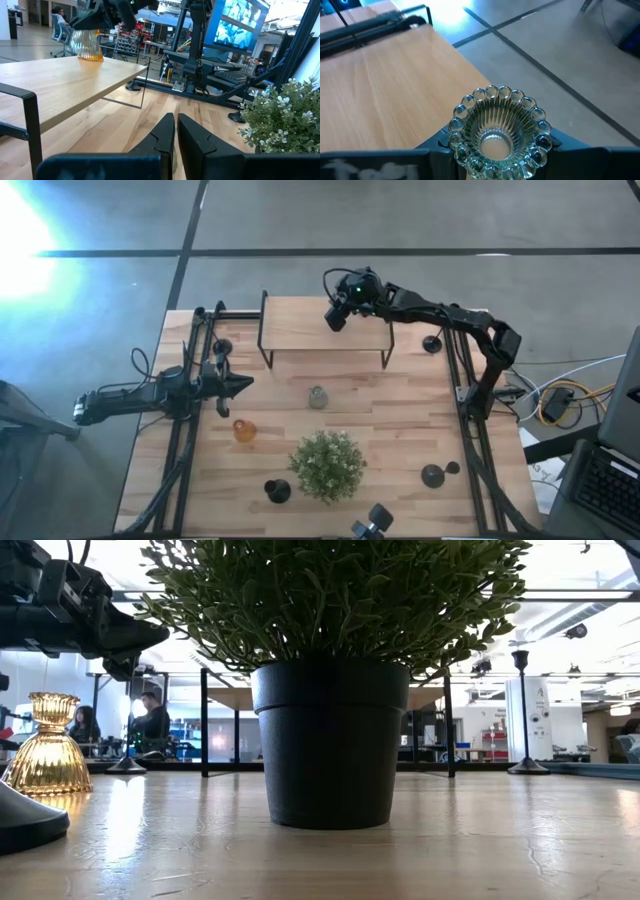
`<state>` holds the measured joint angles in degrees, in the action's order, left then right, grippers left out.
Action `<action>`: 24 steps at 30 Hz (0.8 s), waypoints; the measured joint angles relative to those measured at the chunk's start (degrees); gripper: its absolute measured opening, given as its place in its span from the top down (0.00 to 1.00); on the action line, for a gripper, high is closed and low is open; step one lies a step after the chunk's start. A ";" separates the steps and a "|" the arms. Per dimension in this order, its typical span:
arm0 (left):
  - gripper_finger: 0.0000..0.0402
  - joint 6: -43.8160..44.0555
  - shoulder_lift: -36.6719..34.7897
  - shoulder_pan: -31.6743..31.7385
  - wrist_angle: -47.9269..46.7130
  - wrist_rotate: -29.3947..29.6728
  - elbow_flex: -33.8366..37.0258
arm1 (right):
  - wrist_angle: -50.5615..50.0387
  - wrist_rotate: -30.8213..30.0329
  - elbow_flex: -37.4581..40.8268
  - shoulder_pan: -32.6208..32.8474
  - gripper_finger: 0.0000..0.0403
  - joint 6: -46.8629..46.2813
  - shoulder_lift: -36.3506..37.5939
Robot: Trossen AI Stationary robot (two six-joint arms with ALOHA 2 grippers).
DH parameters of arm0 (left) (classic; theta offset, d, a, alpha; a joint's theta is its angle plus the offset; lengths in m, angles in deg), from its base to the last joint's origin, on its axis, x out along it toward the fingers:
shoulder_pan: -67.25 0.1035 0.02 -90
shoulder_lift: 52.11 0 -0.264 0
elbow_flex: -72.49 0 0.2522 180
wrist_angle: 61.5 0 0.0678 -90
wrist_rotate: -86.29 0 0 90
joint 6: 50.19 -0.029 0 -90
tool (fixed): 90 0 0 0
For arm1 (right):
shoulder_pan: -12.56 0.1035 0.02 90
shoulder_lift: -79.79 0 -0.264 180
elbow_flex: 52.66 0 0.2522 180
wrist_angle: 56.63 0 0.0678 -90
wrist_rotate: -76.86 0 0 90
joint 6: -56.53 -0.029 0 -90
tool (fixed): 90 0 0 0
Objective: Pick & Place candle stick holders
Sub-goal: Put the green glass candle holder on the shelf aligned with the other glass candle holder
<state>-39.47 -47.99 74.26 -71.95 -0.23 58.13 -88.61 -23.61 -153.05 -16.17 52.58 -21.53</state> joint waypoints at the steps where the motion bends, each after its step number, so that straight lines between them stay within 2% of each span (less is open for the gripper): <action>1: 0.94 -0.01 0.00 0.00 0.00 0.00 0.00 | 0.08 -0.01 0.00 0.00 0.70 0.51 0.32; 10: 0.94 -0.01 0.00 0.01 0.00 0.00 0.01 | 1.05 -0.28 -0.18 1.10 0.70 -1.13 2.28; 12: 0.94 0.00 0.00 0.01 0.00 0.00 0.01 | 1.24 -1.90 -0.89 2.35 0.70 -2.26 2.38; 14: 0.94 0.01 0.00 0.02 0.00 0.00 0.01 | 1.14 -6.09 -1.67 3.91 0.70 -3.09 2.33; 20: 0.94 0.00 0.00 0.01 0.00 0.00 0.01 | 1.44 -25.56 -2.03 8.34 0.70 -11.92 2.23; 22: 0.94 -0.01 -0.02 0.00 0.00 0.00 0.00 | 1.30 -29.02 -1.10 8.91 0.70 -15.40 2.06; 24: 0.94 0.01 0.00 0.02 0.00 0.00 0.01 | 2.48 -29.39 -0.01 8.98 0.70 -18.44 1.81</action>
<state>-39.47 -47.99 74.28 -71.95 -0.23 58.15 -86.12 -53.00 -153.06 -7.19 34.14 -19.72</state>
